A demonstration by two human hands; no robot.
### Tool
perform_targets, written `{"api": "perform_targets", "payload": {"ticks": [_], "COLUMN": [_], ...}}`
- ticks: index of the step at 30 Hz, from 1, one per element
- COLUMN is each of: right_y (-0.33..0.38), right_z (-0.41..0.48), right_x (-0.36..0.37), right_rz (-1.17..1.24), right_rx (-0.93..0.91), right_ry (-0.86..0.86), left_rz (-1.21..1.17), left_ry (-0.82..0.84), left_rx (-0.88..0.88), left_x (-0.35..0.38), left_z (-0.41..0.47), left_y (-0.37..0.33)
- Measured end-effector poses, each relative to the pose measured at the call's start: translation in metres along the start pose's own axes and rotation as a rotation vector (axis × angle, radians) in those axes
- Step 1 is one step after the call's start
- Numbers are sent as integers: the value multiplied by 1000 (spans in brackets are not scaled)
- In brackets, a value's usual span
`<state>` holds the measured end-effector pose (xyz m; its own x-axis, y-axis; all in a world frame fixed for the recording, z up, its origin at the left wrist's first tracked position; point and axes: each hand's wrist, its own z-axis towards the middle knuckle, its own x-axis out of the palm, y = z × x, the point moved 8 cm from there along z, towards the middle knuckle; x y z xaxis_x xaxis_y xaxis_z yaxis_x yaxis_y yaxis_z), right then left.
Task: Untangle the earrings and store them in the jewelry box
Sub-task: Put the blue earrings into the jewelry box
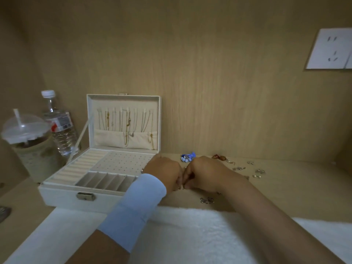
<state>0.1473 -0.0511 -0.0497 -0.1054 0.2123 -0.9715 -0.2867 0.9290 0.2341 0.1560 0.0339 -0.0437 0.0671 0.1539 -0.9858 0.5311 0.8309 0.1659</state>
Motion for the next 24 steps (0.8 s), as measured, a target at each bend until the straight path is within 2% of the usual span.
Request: {"api": "perform_targets", "payload": {"ticks": [5, 9, 11, 17, 19, 24], "right_y": [-2, -3, -5, 11, 25, 74], "right_z": [0, -3, -5, -1, 6, 35], "right_x": [-1, -10, -21, -43, -47, -52], "right_rz": [38, 133, 195, 500, 583, 812], "right_rx": [9, 24, 46, -1, -17, -85], "right_ry": [-21, -60, -129, -318, -333, -301], "left_rz": [19, -41, -199, -865, -1040, -1243], "left_ry": [-75, -255, -319, -467, -509, -524], "left_rx": [-28, -64, -100, -171, -184, -138], "left_x": [-4, -24, -34, -52, -51, -39], "left_z": [0, -10, -18, -49, -58, -75], "left_y": [3, 13, 28, 83, 101, 141]}}
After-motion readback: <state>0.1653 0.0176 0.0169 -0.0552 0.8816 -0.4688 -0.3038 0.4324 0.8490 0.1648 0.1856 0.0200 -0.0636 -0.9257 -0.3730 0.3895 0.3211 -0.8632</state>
